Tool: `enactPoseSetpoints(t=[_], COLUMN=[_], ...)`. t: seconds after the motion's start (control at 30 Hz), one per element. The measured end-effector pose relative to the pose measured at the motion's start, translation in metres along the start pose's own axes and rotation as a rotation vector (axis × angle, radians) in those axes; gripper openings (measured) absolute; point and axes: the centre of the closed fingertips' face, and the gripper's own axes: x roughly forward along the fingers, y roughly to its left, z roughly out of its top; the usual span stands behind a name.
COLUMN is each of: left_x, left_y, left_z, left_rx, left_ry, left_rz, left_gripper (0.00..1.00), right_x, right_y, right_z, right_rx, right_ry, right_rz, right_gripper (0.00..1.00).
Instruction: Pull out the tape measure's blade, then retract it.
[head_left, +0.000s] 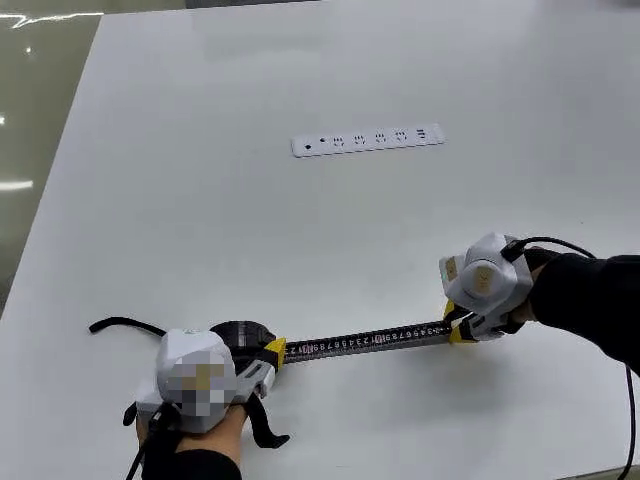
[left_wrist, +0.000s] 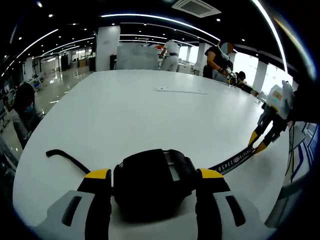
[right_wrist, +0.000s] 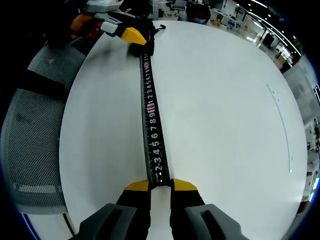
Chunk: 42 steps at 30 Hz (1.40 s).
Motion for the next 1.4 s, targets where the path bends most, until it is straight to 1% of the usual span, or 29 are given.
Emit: enactPoseSetpoints(t=[0.07,0.1,0.17,0.27,0.33,0.37,0.4,0.43,0.5,0.53,0.67,0.77,0.87,0.9,0.97,1.03,1.13,1.17,1.2,1.23,1.27,1.4], left_x=[0.0009,0.0007,0.0012,0.0022,0.0034,0.0029,0.0018,0.0009,0.0016,0.001,0.0012,0.0016,0.0021,0.0022,0.002,0.0021,0.0024,0.0023,0.0025,0.0027,0.0027,0.0029], left_y=[-0.0026,-0.0017,-0.001,-0.0007,-0.0004,0.0,-0.0002,0.0009,0.001,0.0002,0.0007,-0.0001,-0.0004,-0.0002,-0.0004,-0.0008,-0.001,-0.0009,-0.0013,-0.0016,-0.0018,-0.0021], left_z=[-0.0011,-0.002,-0.0015,-0.0016,-0.0012,-0.0011,0.0011,0.0021,0.0015,0.0015,0.0011,0.001,0.0002,0.0,-0.0002,-0.0002,-0.0008,-0.001,-0.0015,-0.0019,-0.0023,-0.0028], left_rx=[0.016,0.028,0.013,-0.001,-0.009,-0.02,-0.07,-0.097,-0.072,-0.071,-0.065,-0.054,-0.032,-0.033,-0.029,-0.029,-0.025,-0.023,-0.023,-0.021,-0.017,-0.011], left_ry=[0.006,0.01,0.004,0.013,0.022,0.022,0.013,0.01,0.013,0.016,0.003,0.014,0.021,0.023,0.021,0.018,0.016,0.02,0.025,0.029,0.031,0.036], left_rz=[0.007,0.016,0.021,0.039,0.048,0.049,0.05,0.053,0.059,0.064,0.063,0.059,0.059,0.059,0.057,0.055,0.059,0.061,0.062,0.062,0.062,0.061], left_gripper=[0.61,0.61,0.61,0.62,0.62,0.63,0.63,0.63,0.62,0.62,0.62,0.61,0.6,0.6,0.6,0.59,0.59,0.59,0.59,0.59,0.59,0.59], right_x=[0.0,0.0004,0.0003,0.0,0.0,0.0,-0.0002,0.0,-0.0005,-0.0006,-0.0008,-0.001,-0.0014,-0.0009,-0.0001,0.0001,0.0012,0.0009,0.0007,0.001,0.0009,0.0009], right_y=[-0.0014,-0.0011,-0.0005,-0.0026,-0.0027,-0.0026,-0.0022,-0.0029,-0.0029,-0.0029,-0.0025,-0.0021,-0.0012,-0.0014,-0.0027,-0.0018,-0.0005,-0.001,-0.0013,-0.0018,-0.0016,-0.0005], right_z=[-0.0004,0.0,0.0002,0.0002,0.0011,0.0015,0.0012,0.0013,0.0008,0.0006,0.0006,-0.0006,-0.0011,-0.001,-0.0002,0.0,0.0003,0.0003,-0.0003,0.0006,0.0005,0.0005], right_rx=[0.017,0.007,-0.008,0.013,0.013,0.03,0.043,0.044,0.065,0.075,0.105,0.093,0.078,0.059,0.069,0.046,0.038,0.048,0.075,0.068,0.08,0.058], right_ry=[-0.013,-0.014,-0.014,-0.022,-0.007,0.003,0.01,0.011,0.017,0.017,0.02,0.013,-0.013,-0.019,-0.011,0.004,0.024,0.028,0.035,0.034,0.034,0.033], right_rz=[0.007,0.008,0.012,0.025,0.037,0.037,0.034,0.031,0.018,0.013,-0.005,-0.008,-0.011,-0.008,0.004,0.008,-0.004,-0.009,-0.013,-0.01,-0.01,-0.008], right_gripper=[0.09,0.09,0.09,0.09,0.09,0.09,0.09,0.09,0.09,0.09,0.09,0.09,0.09,0.09,0.09,0.09,0.09,0.09,0.09,0.09,0.09,0.09])
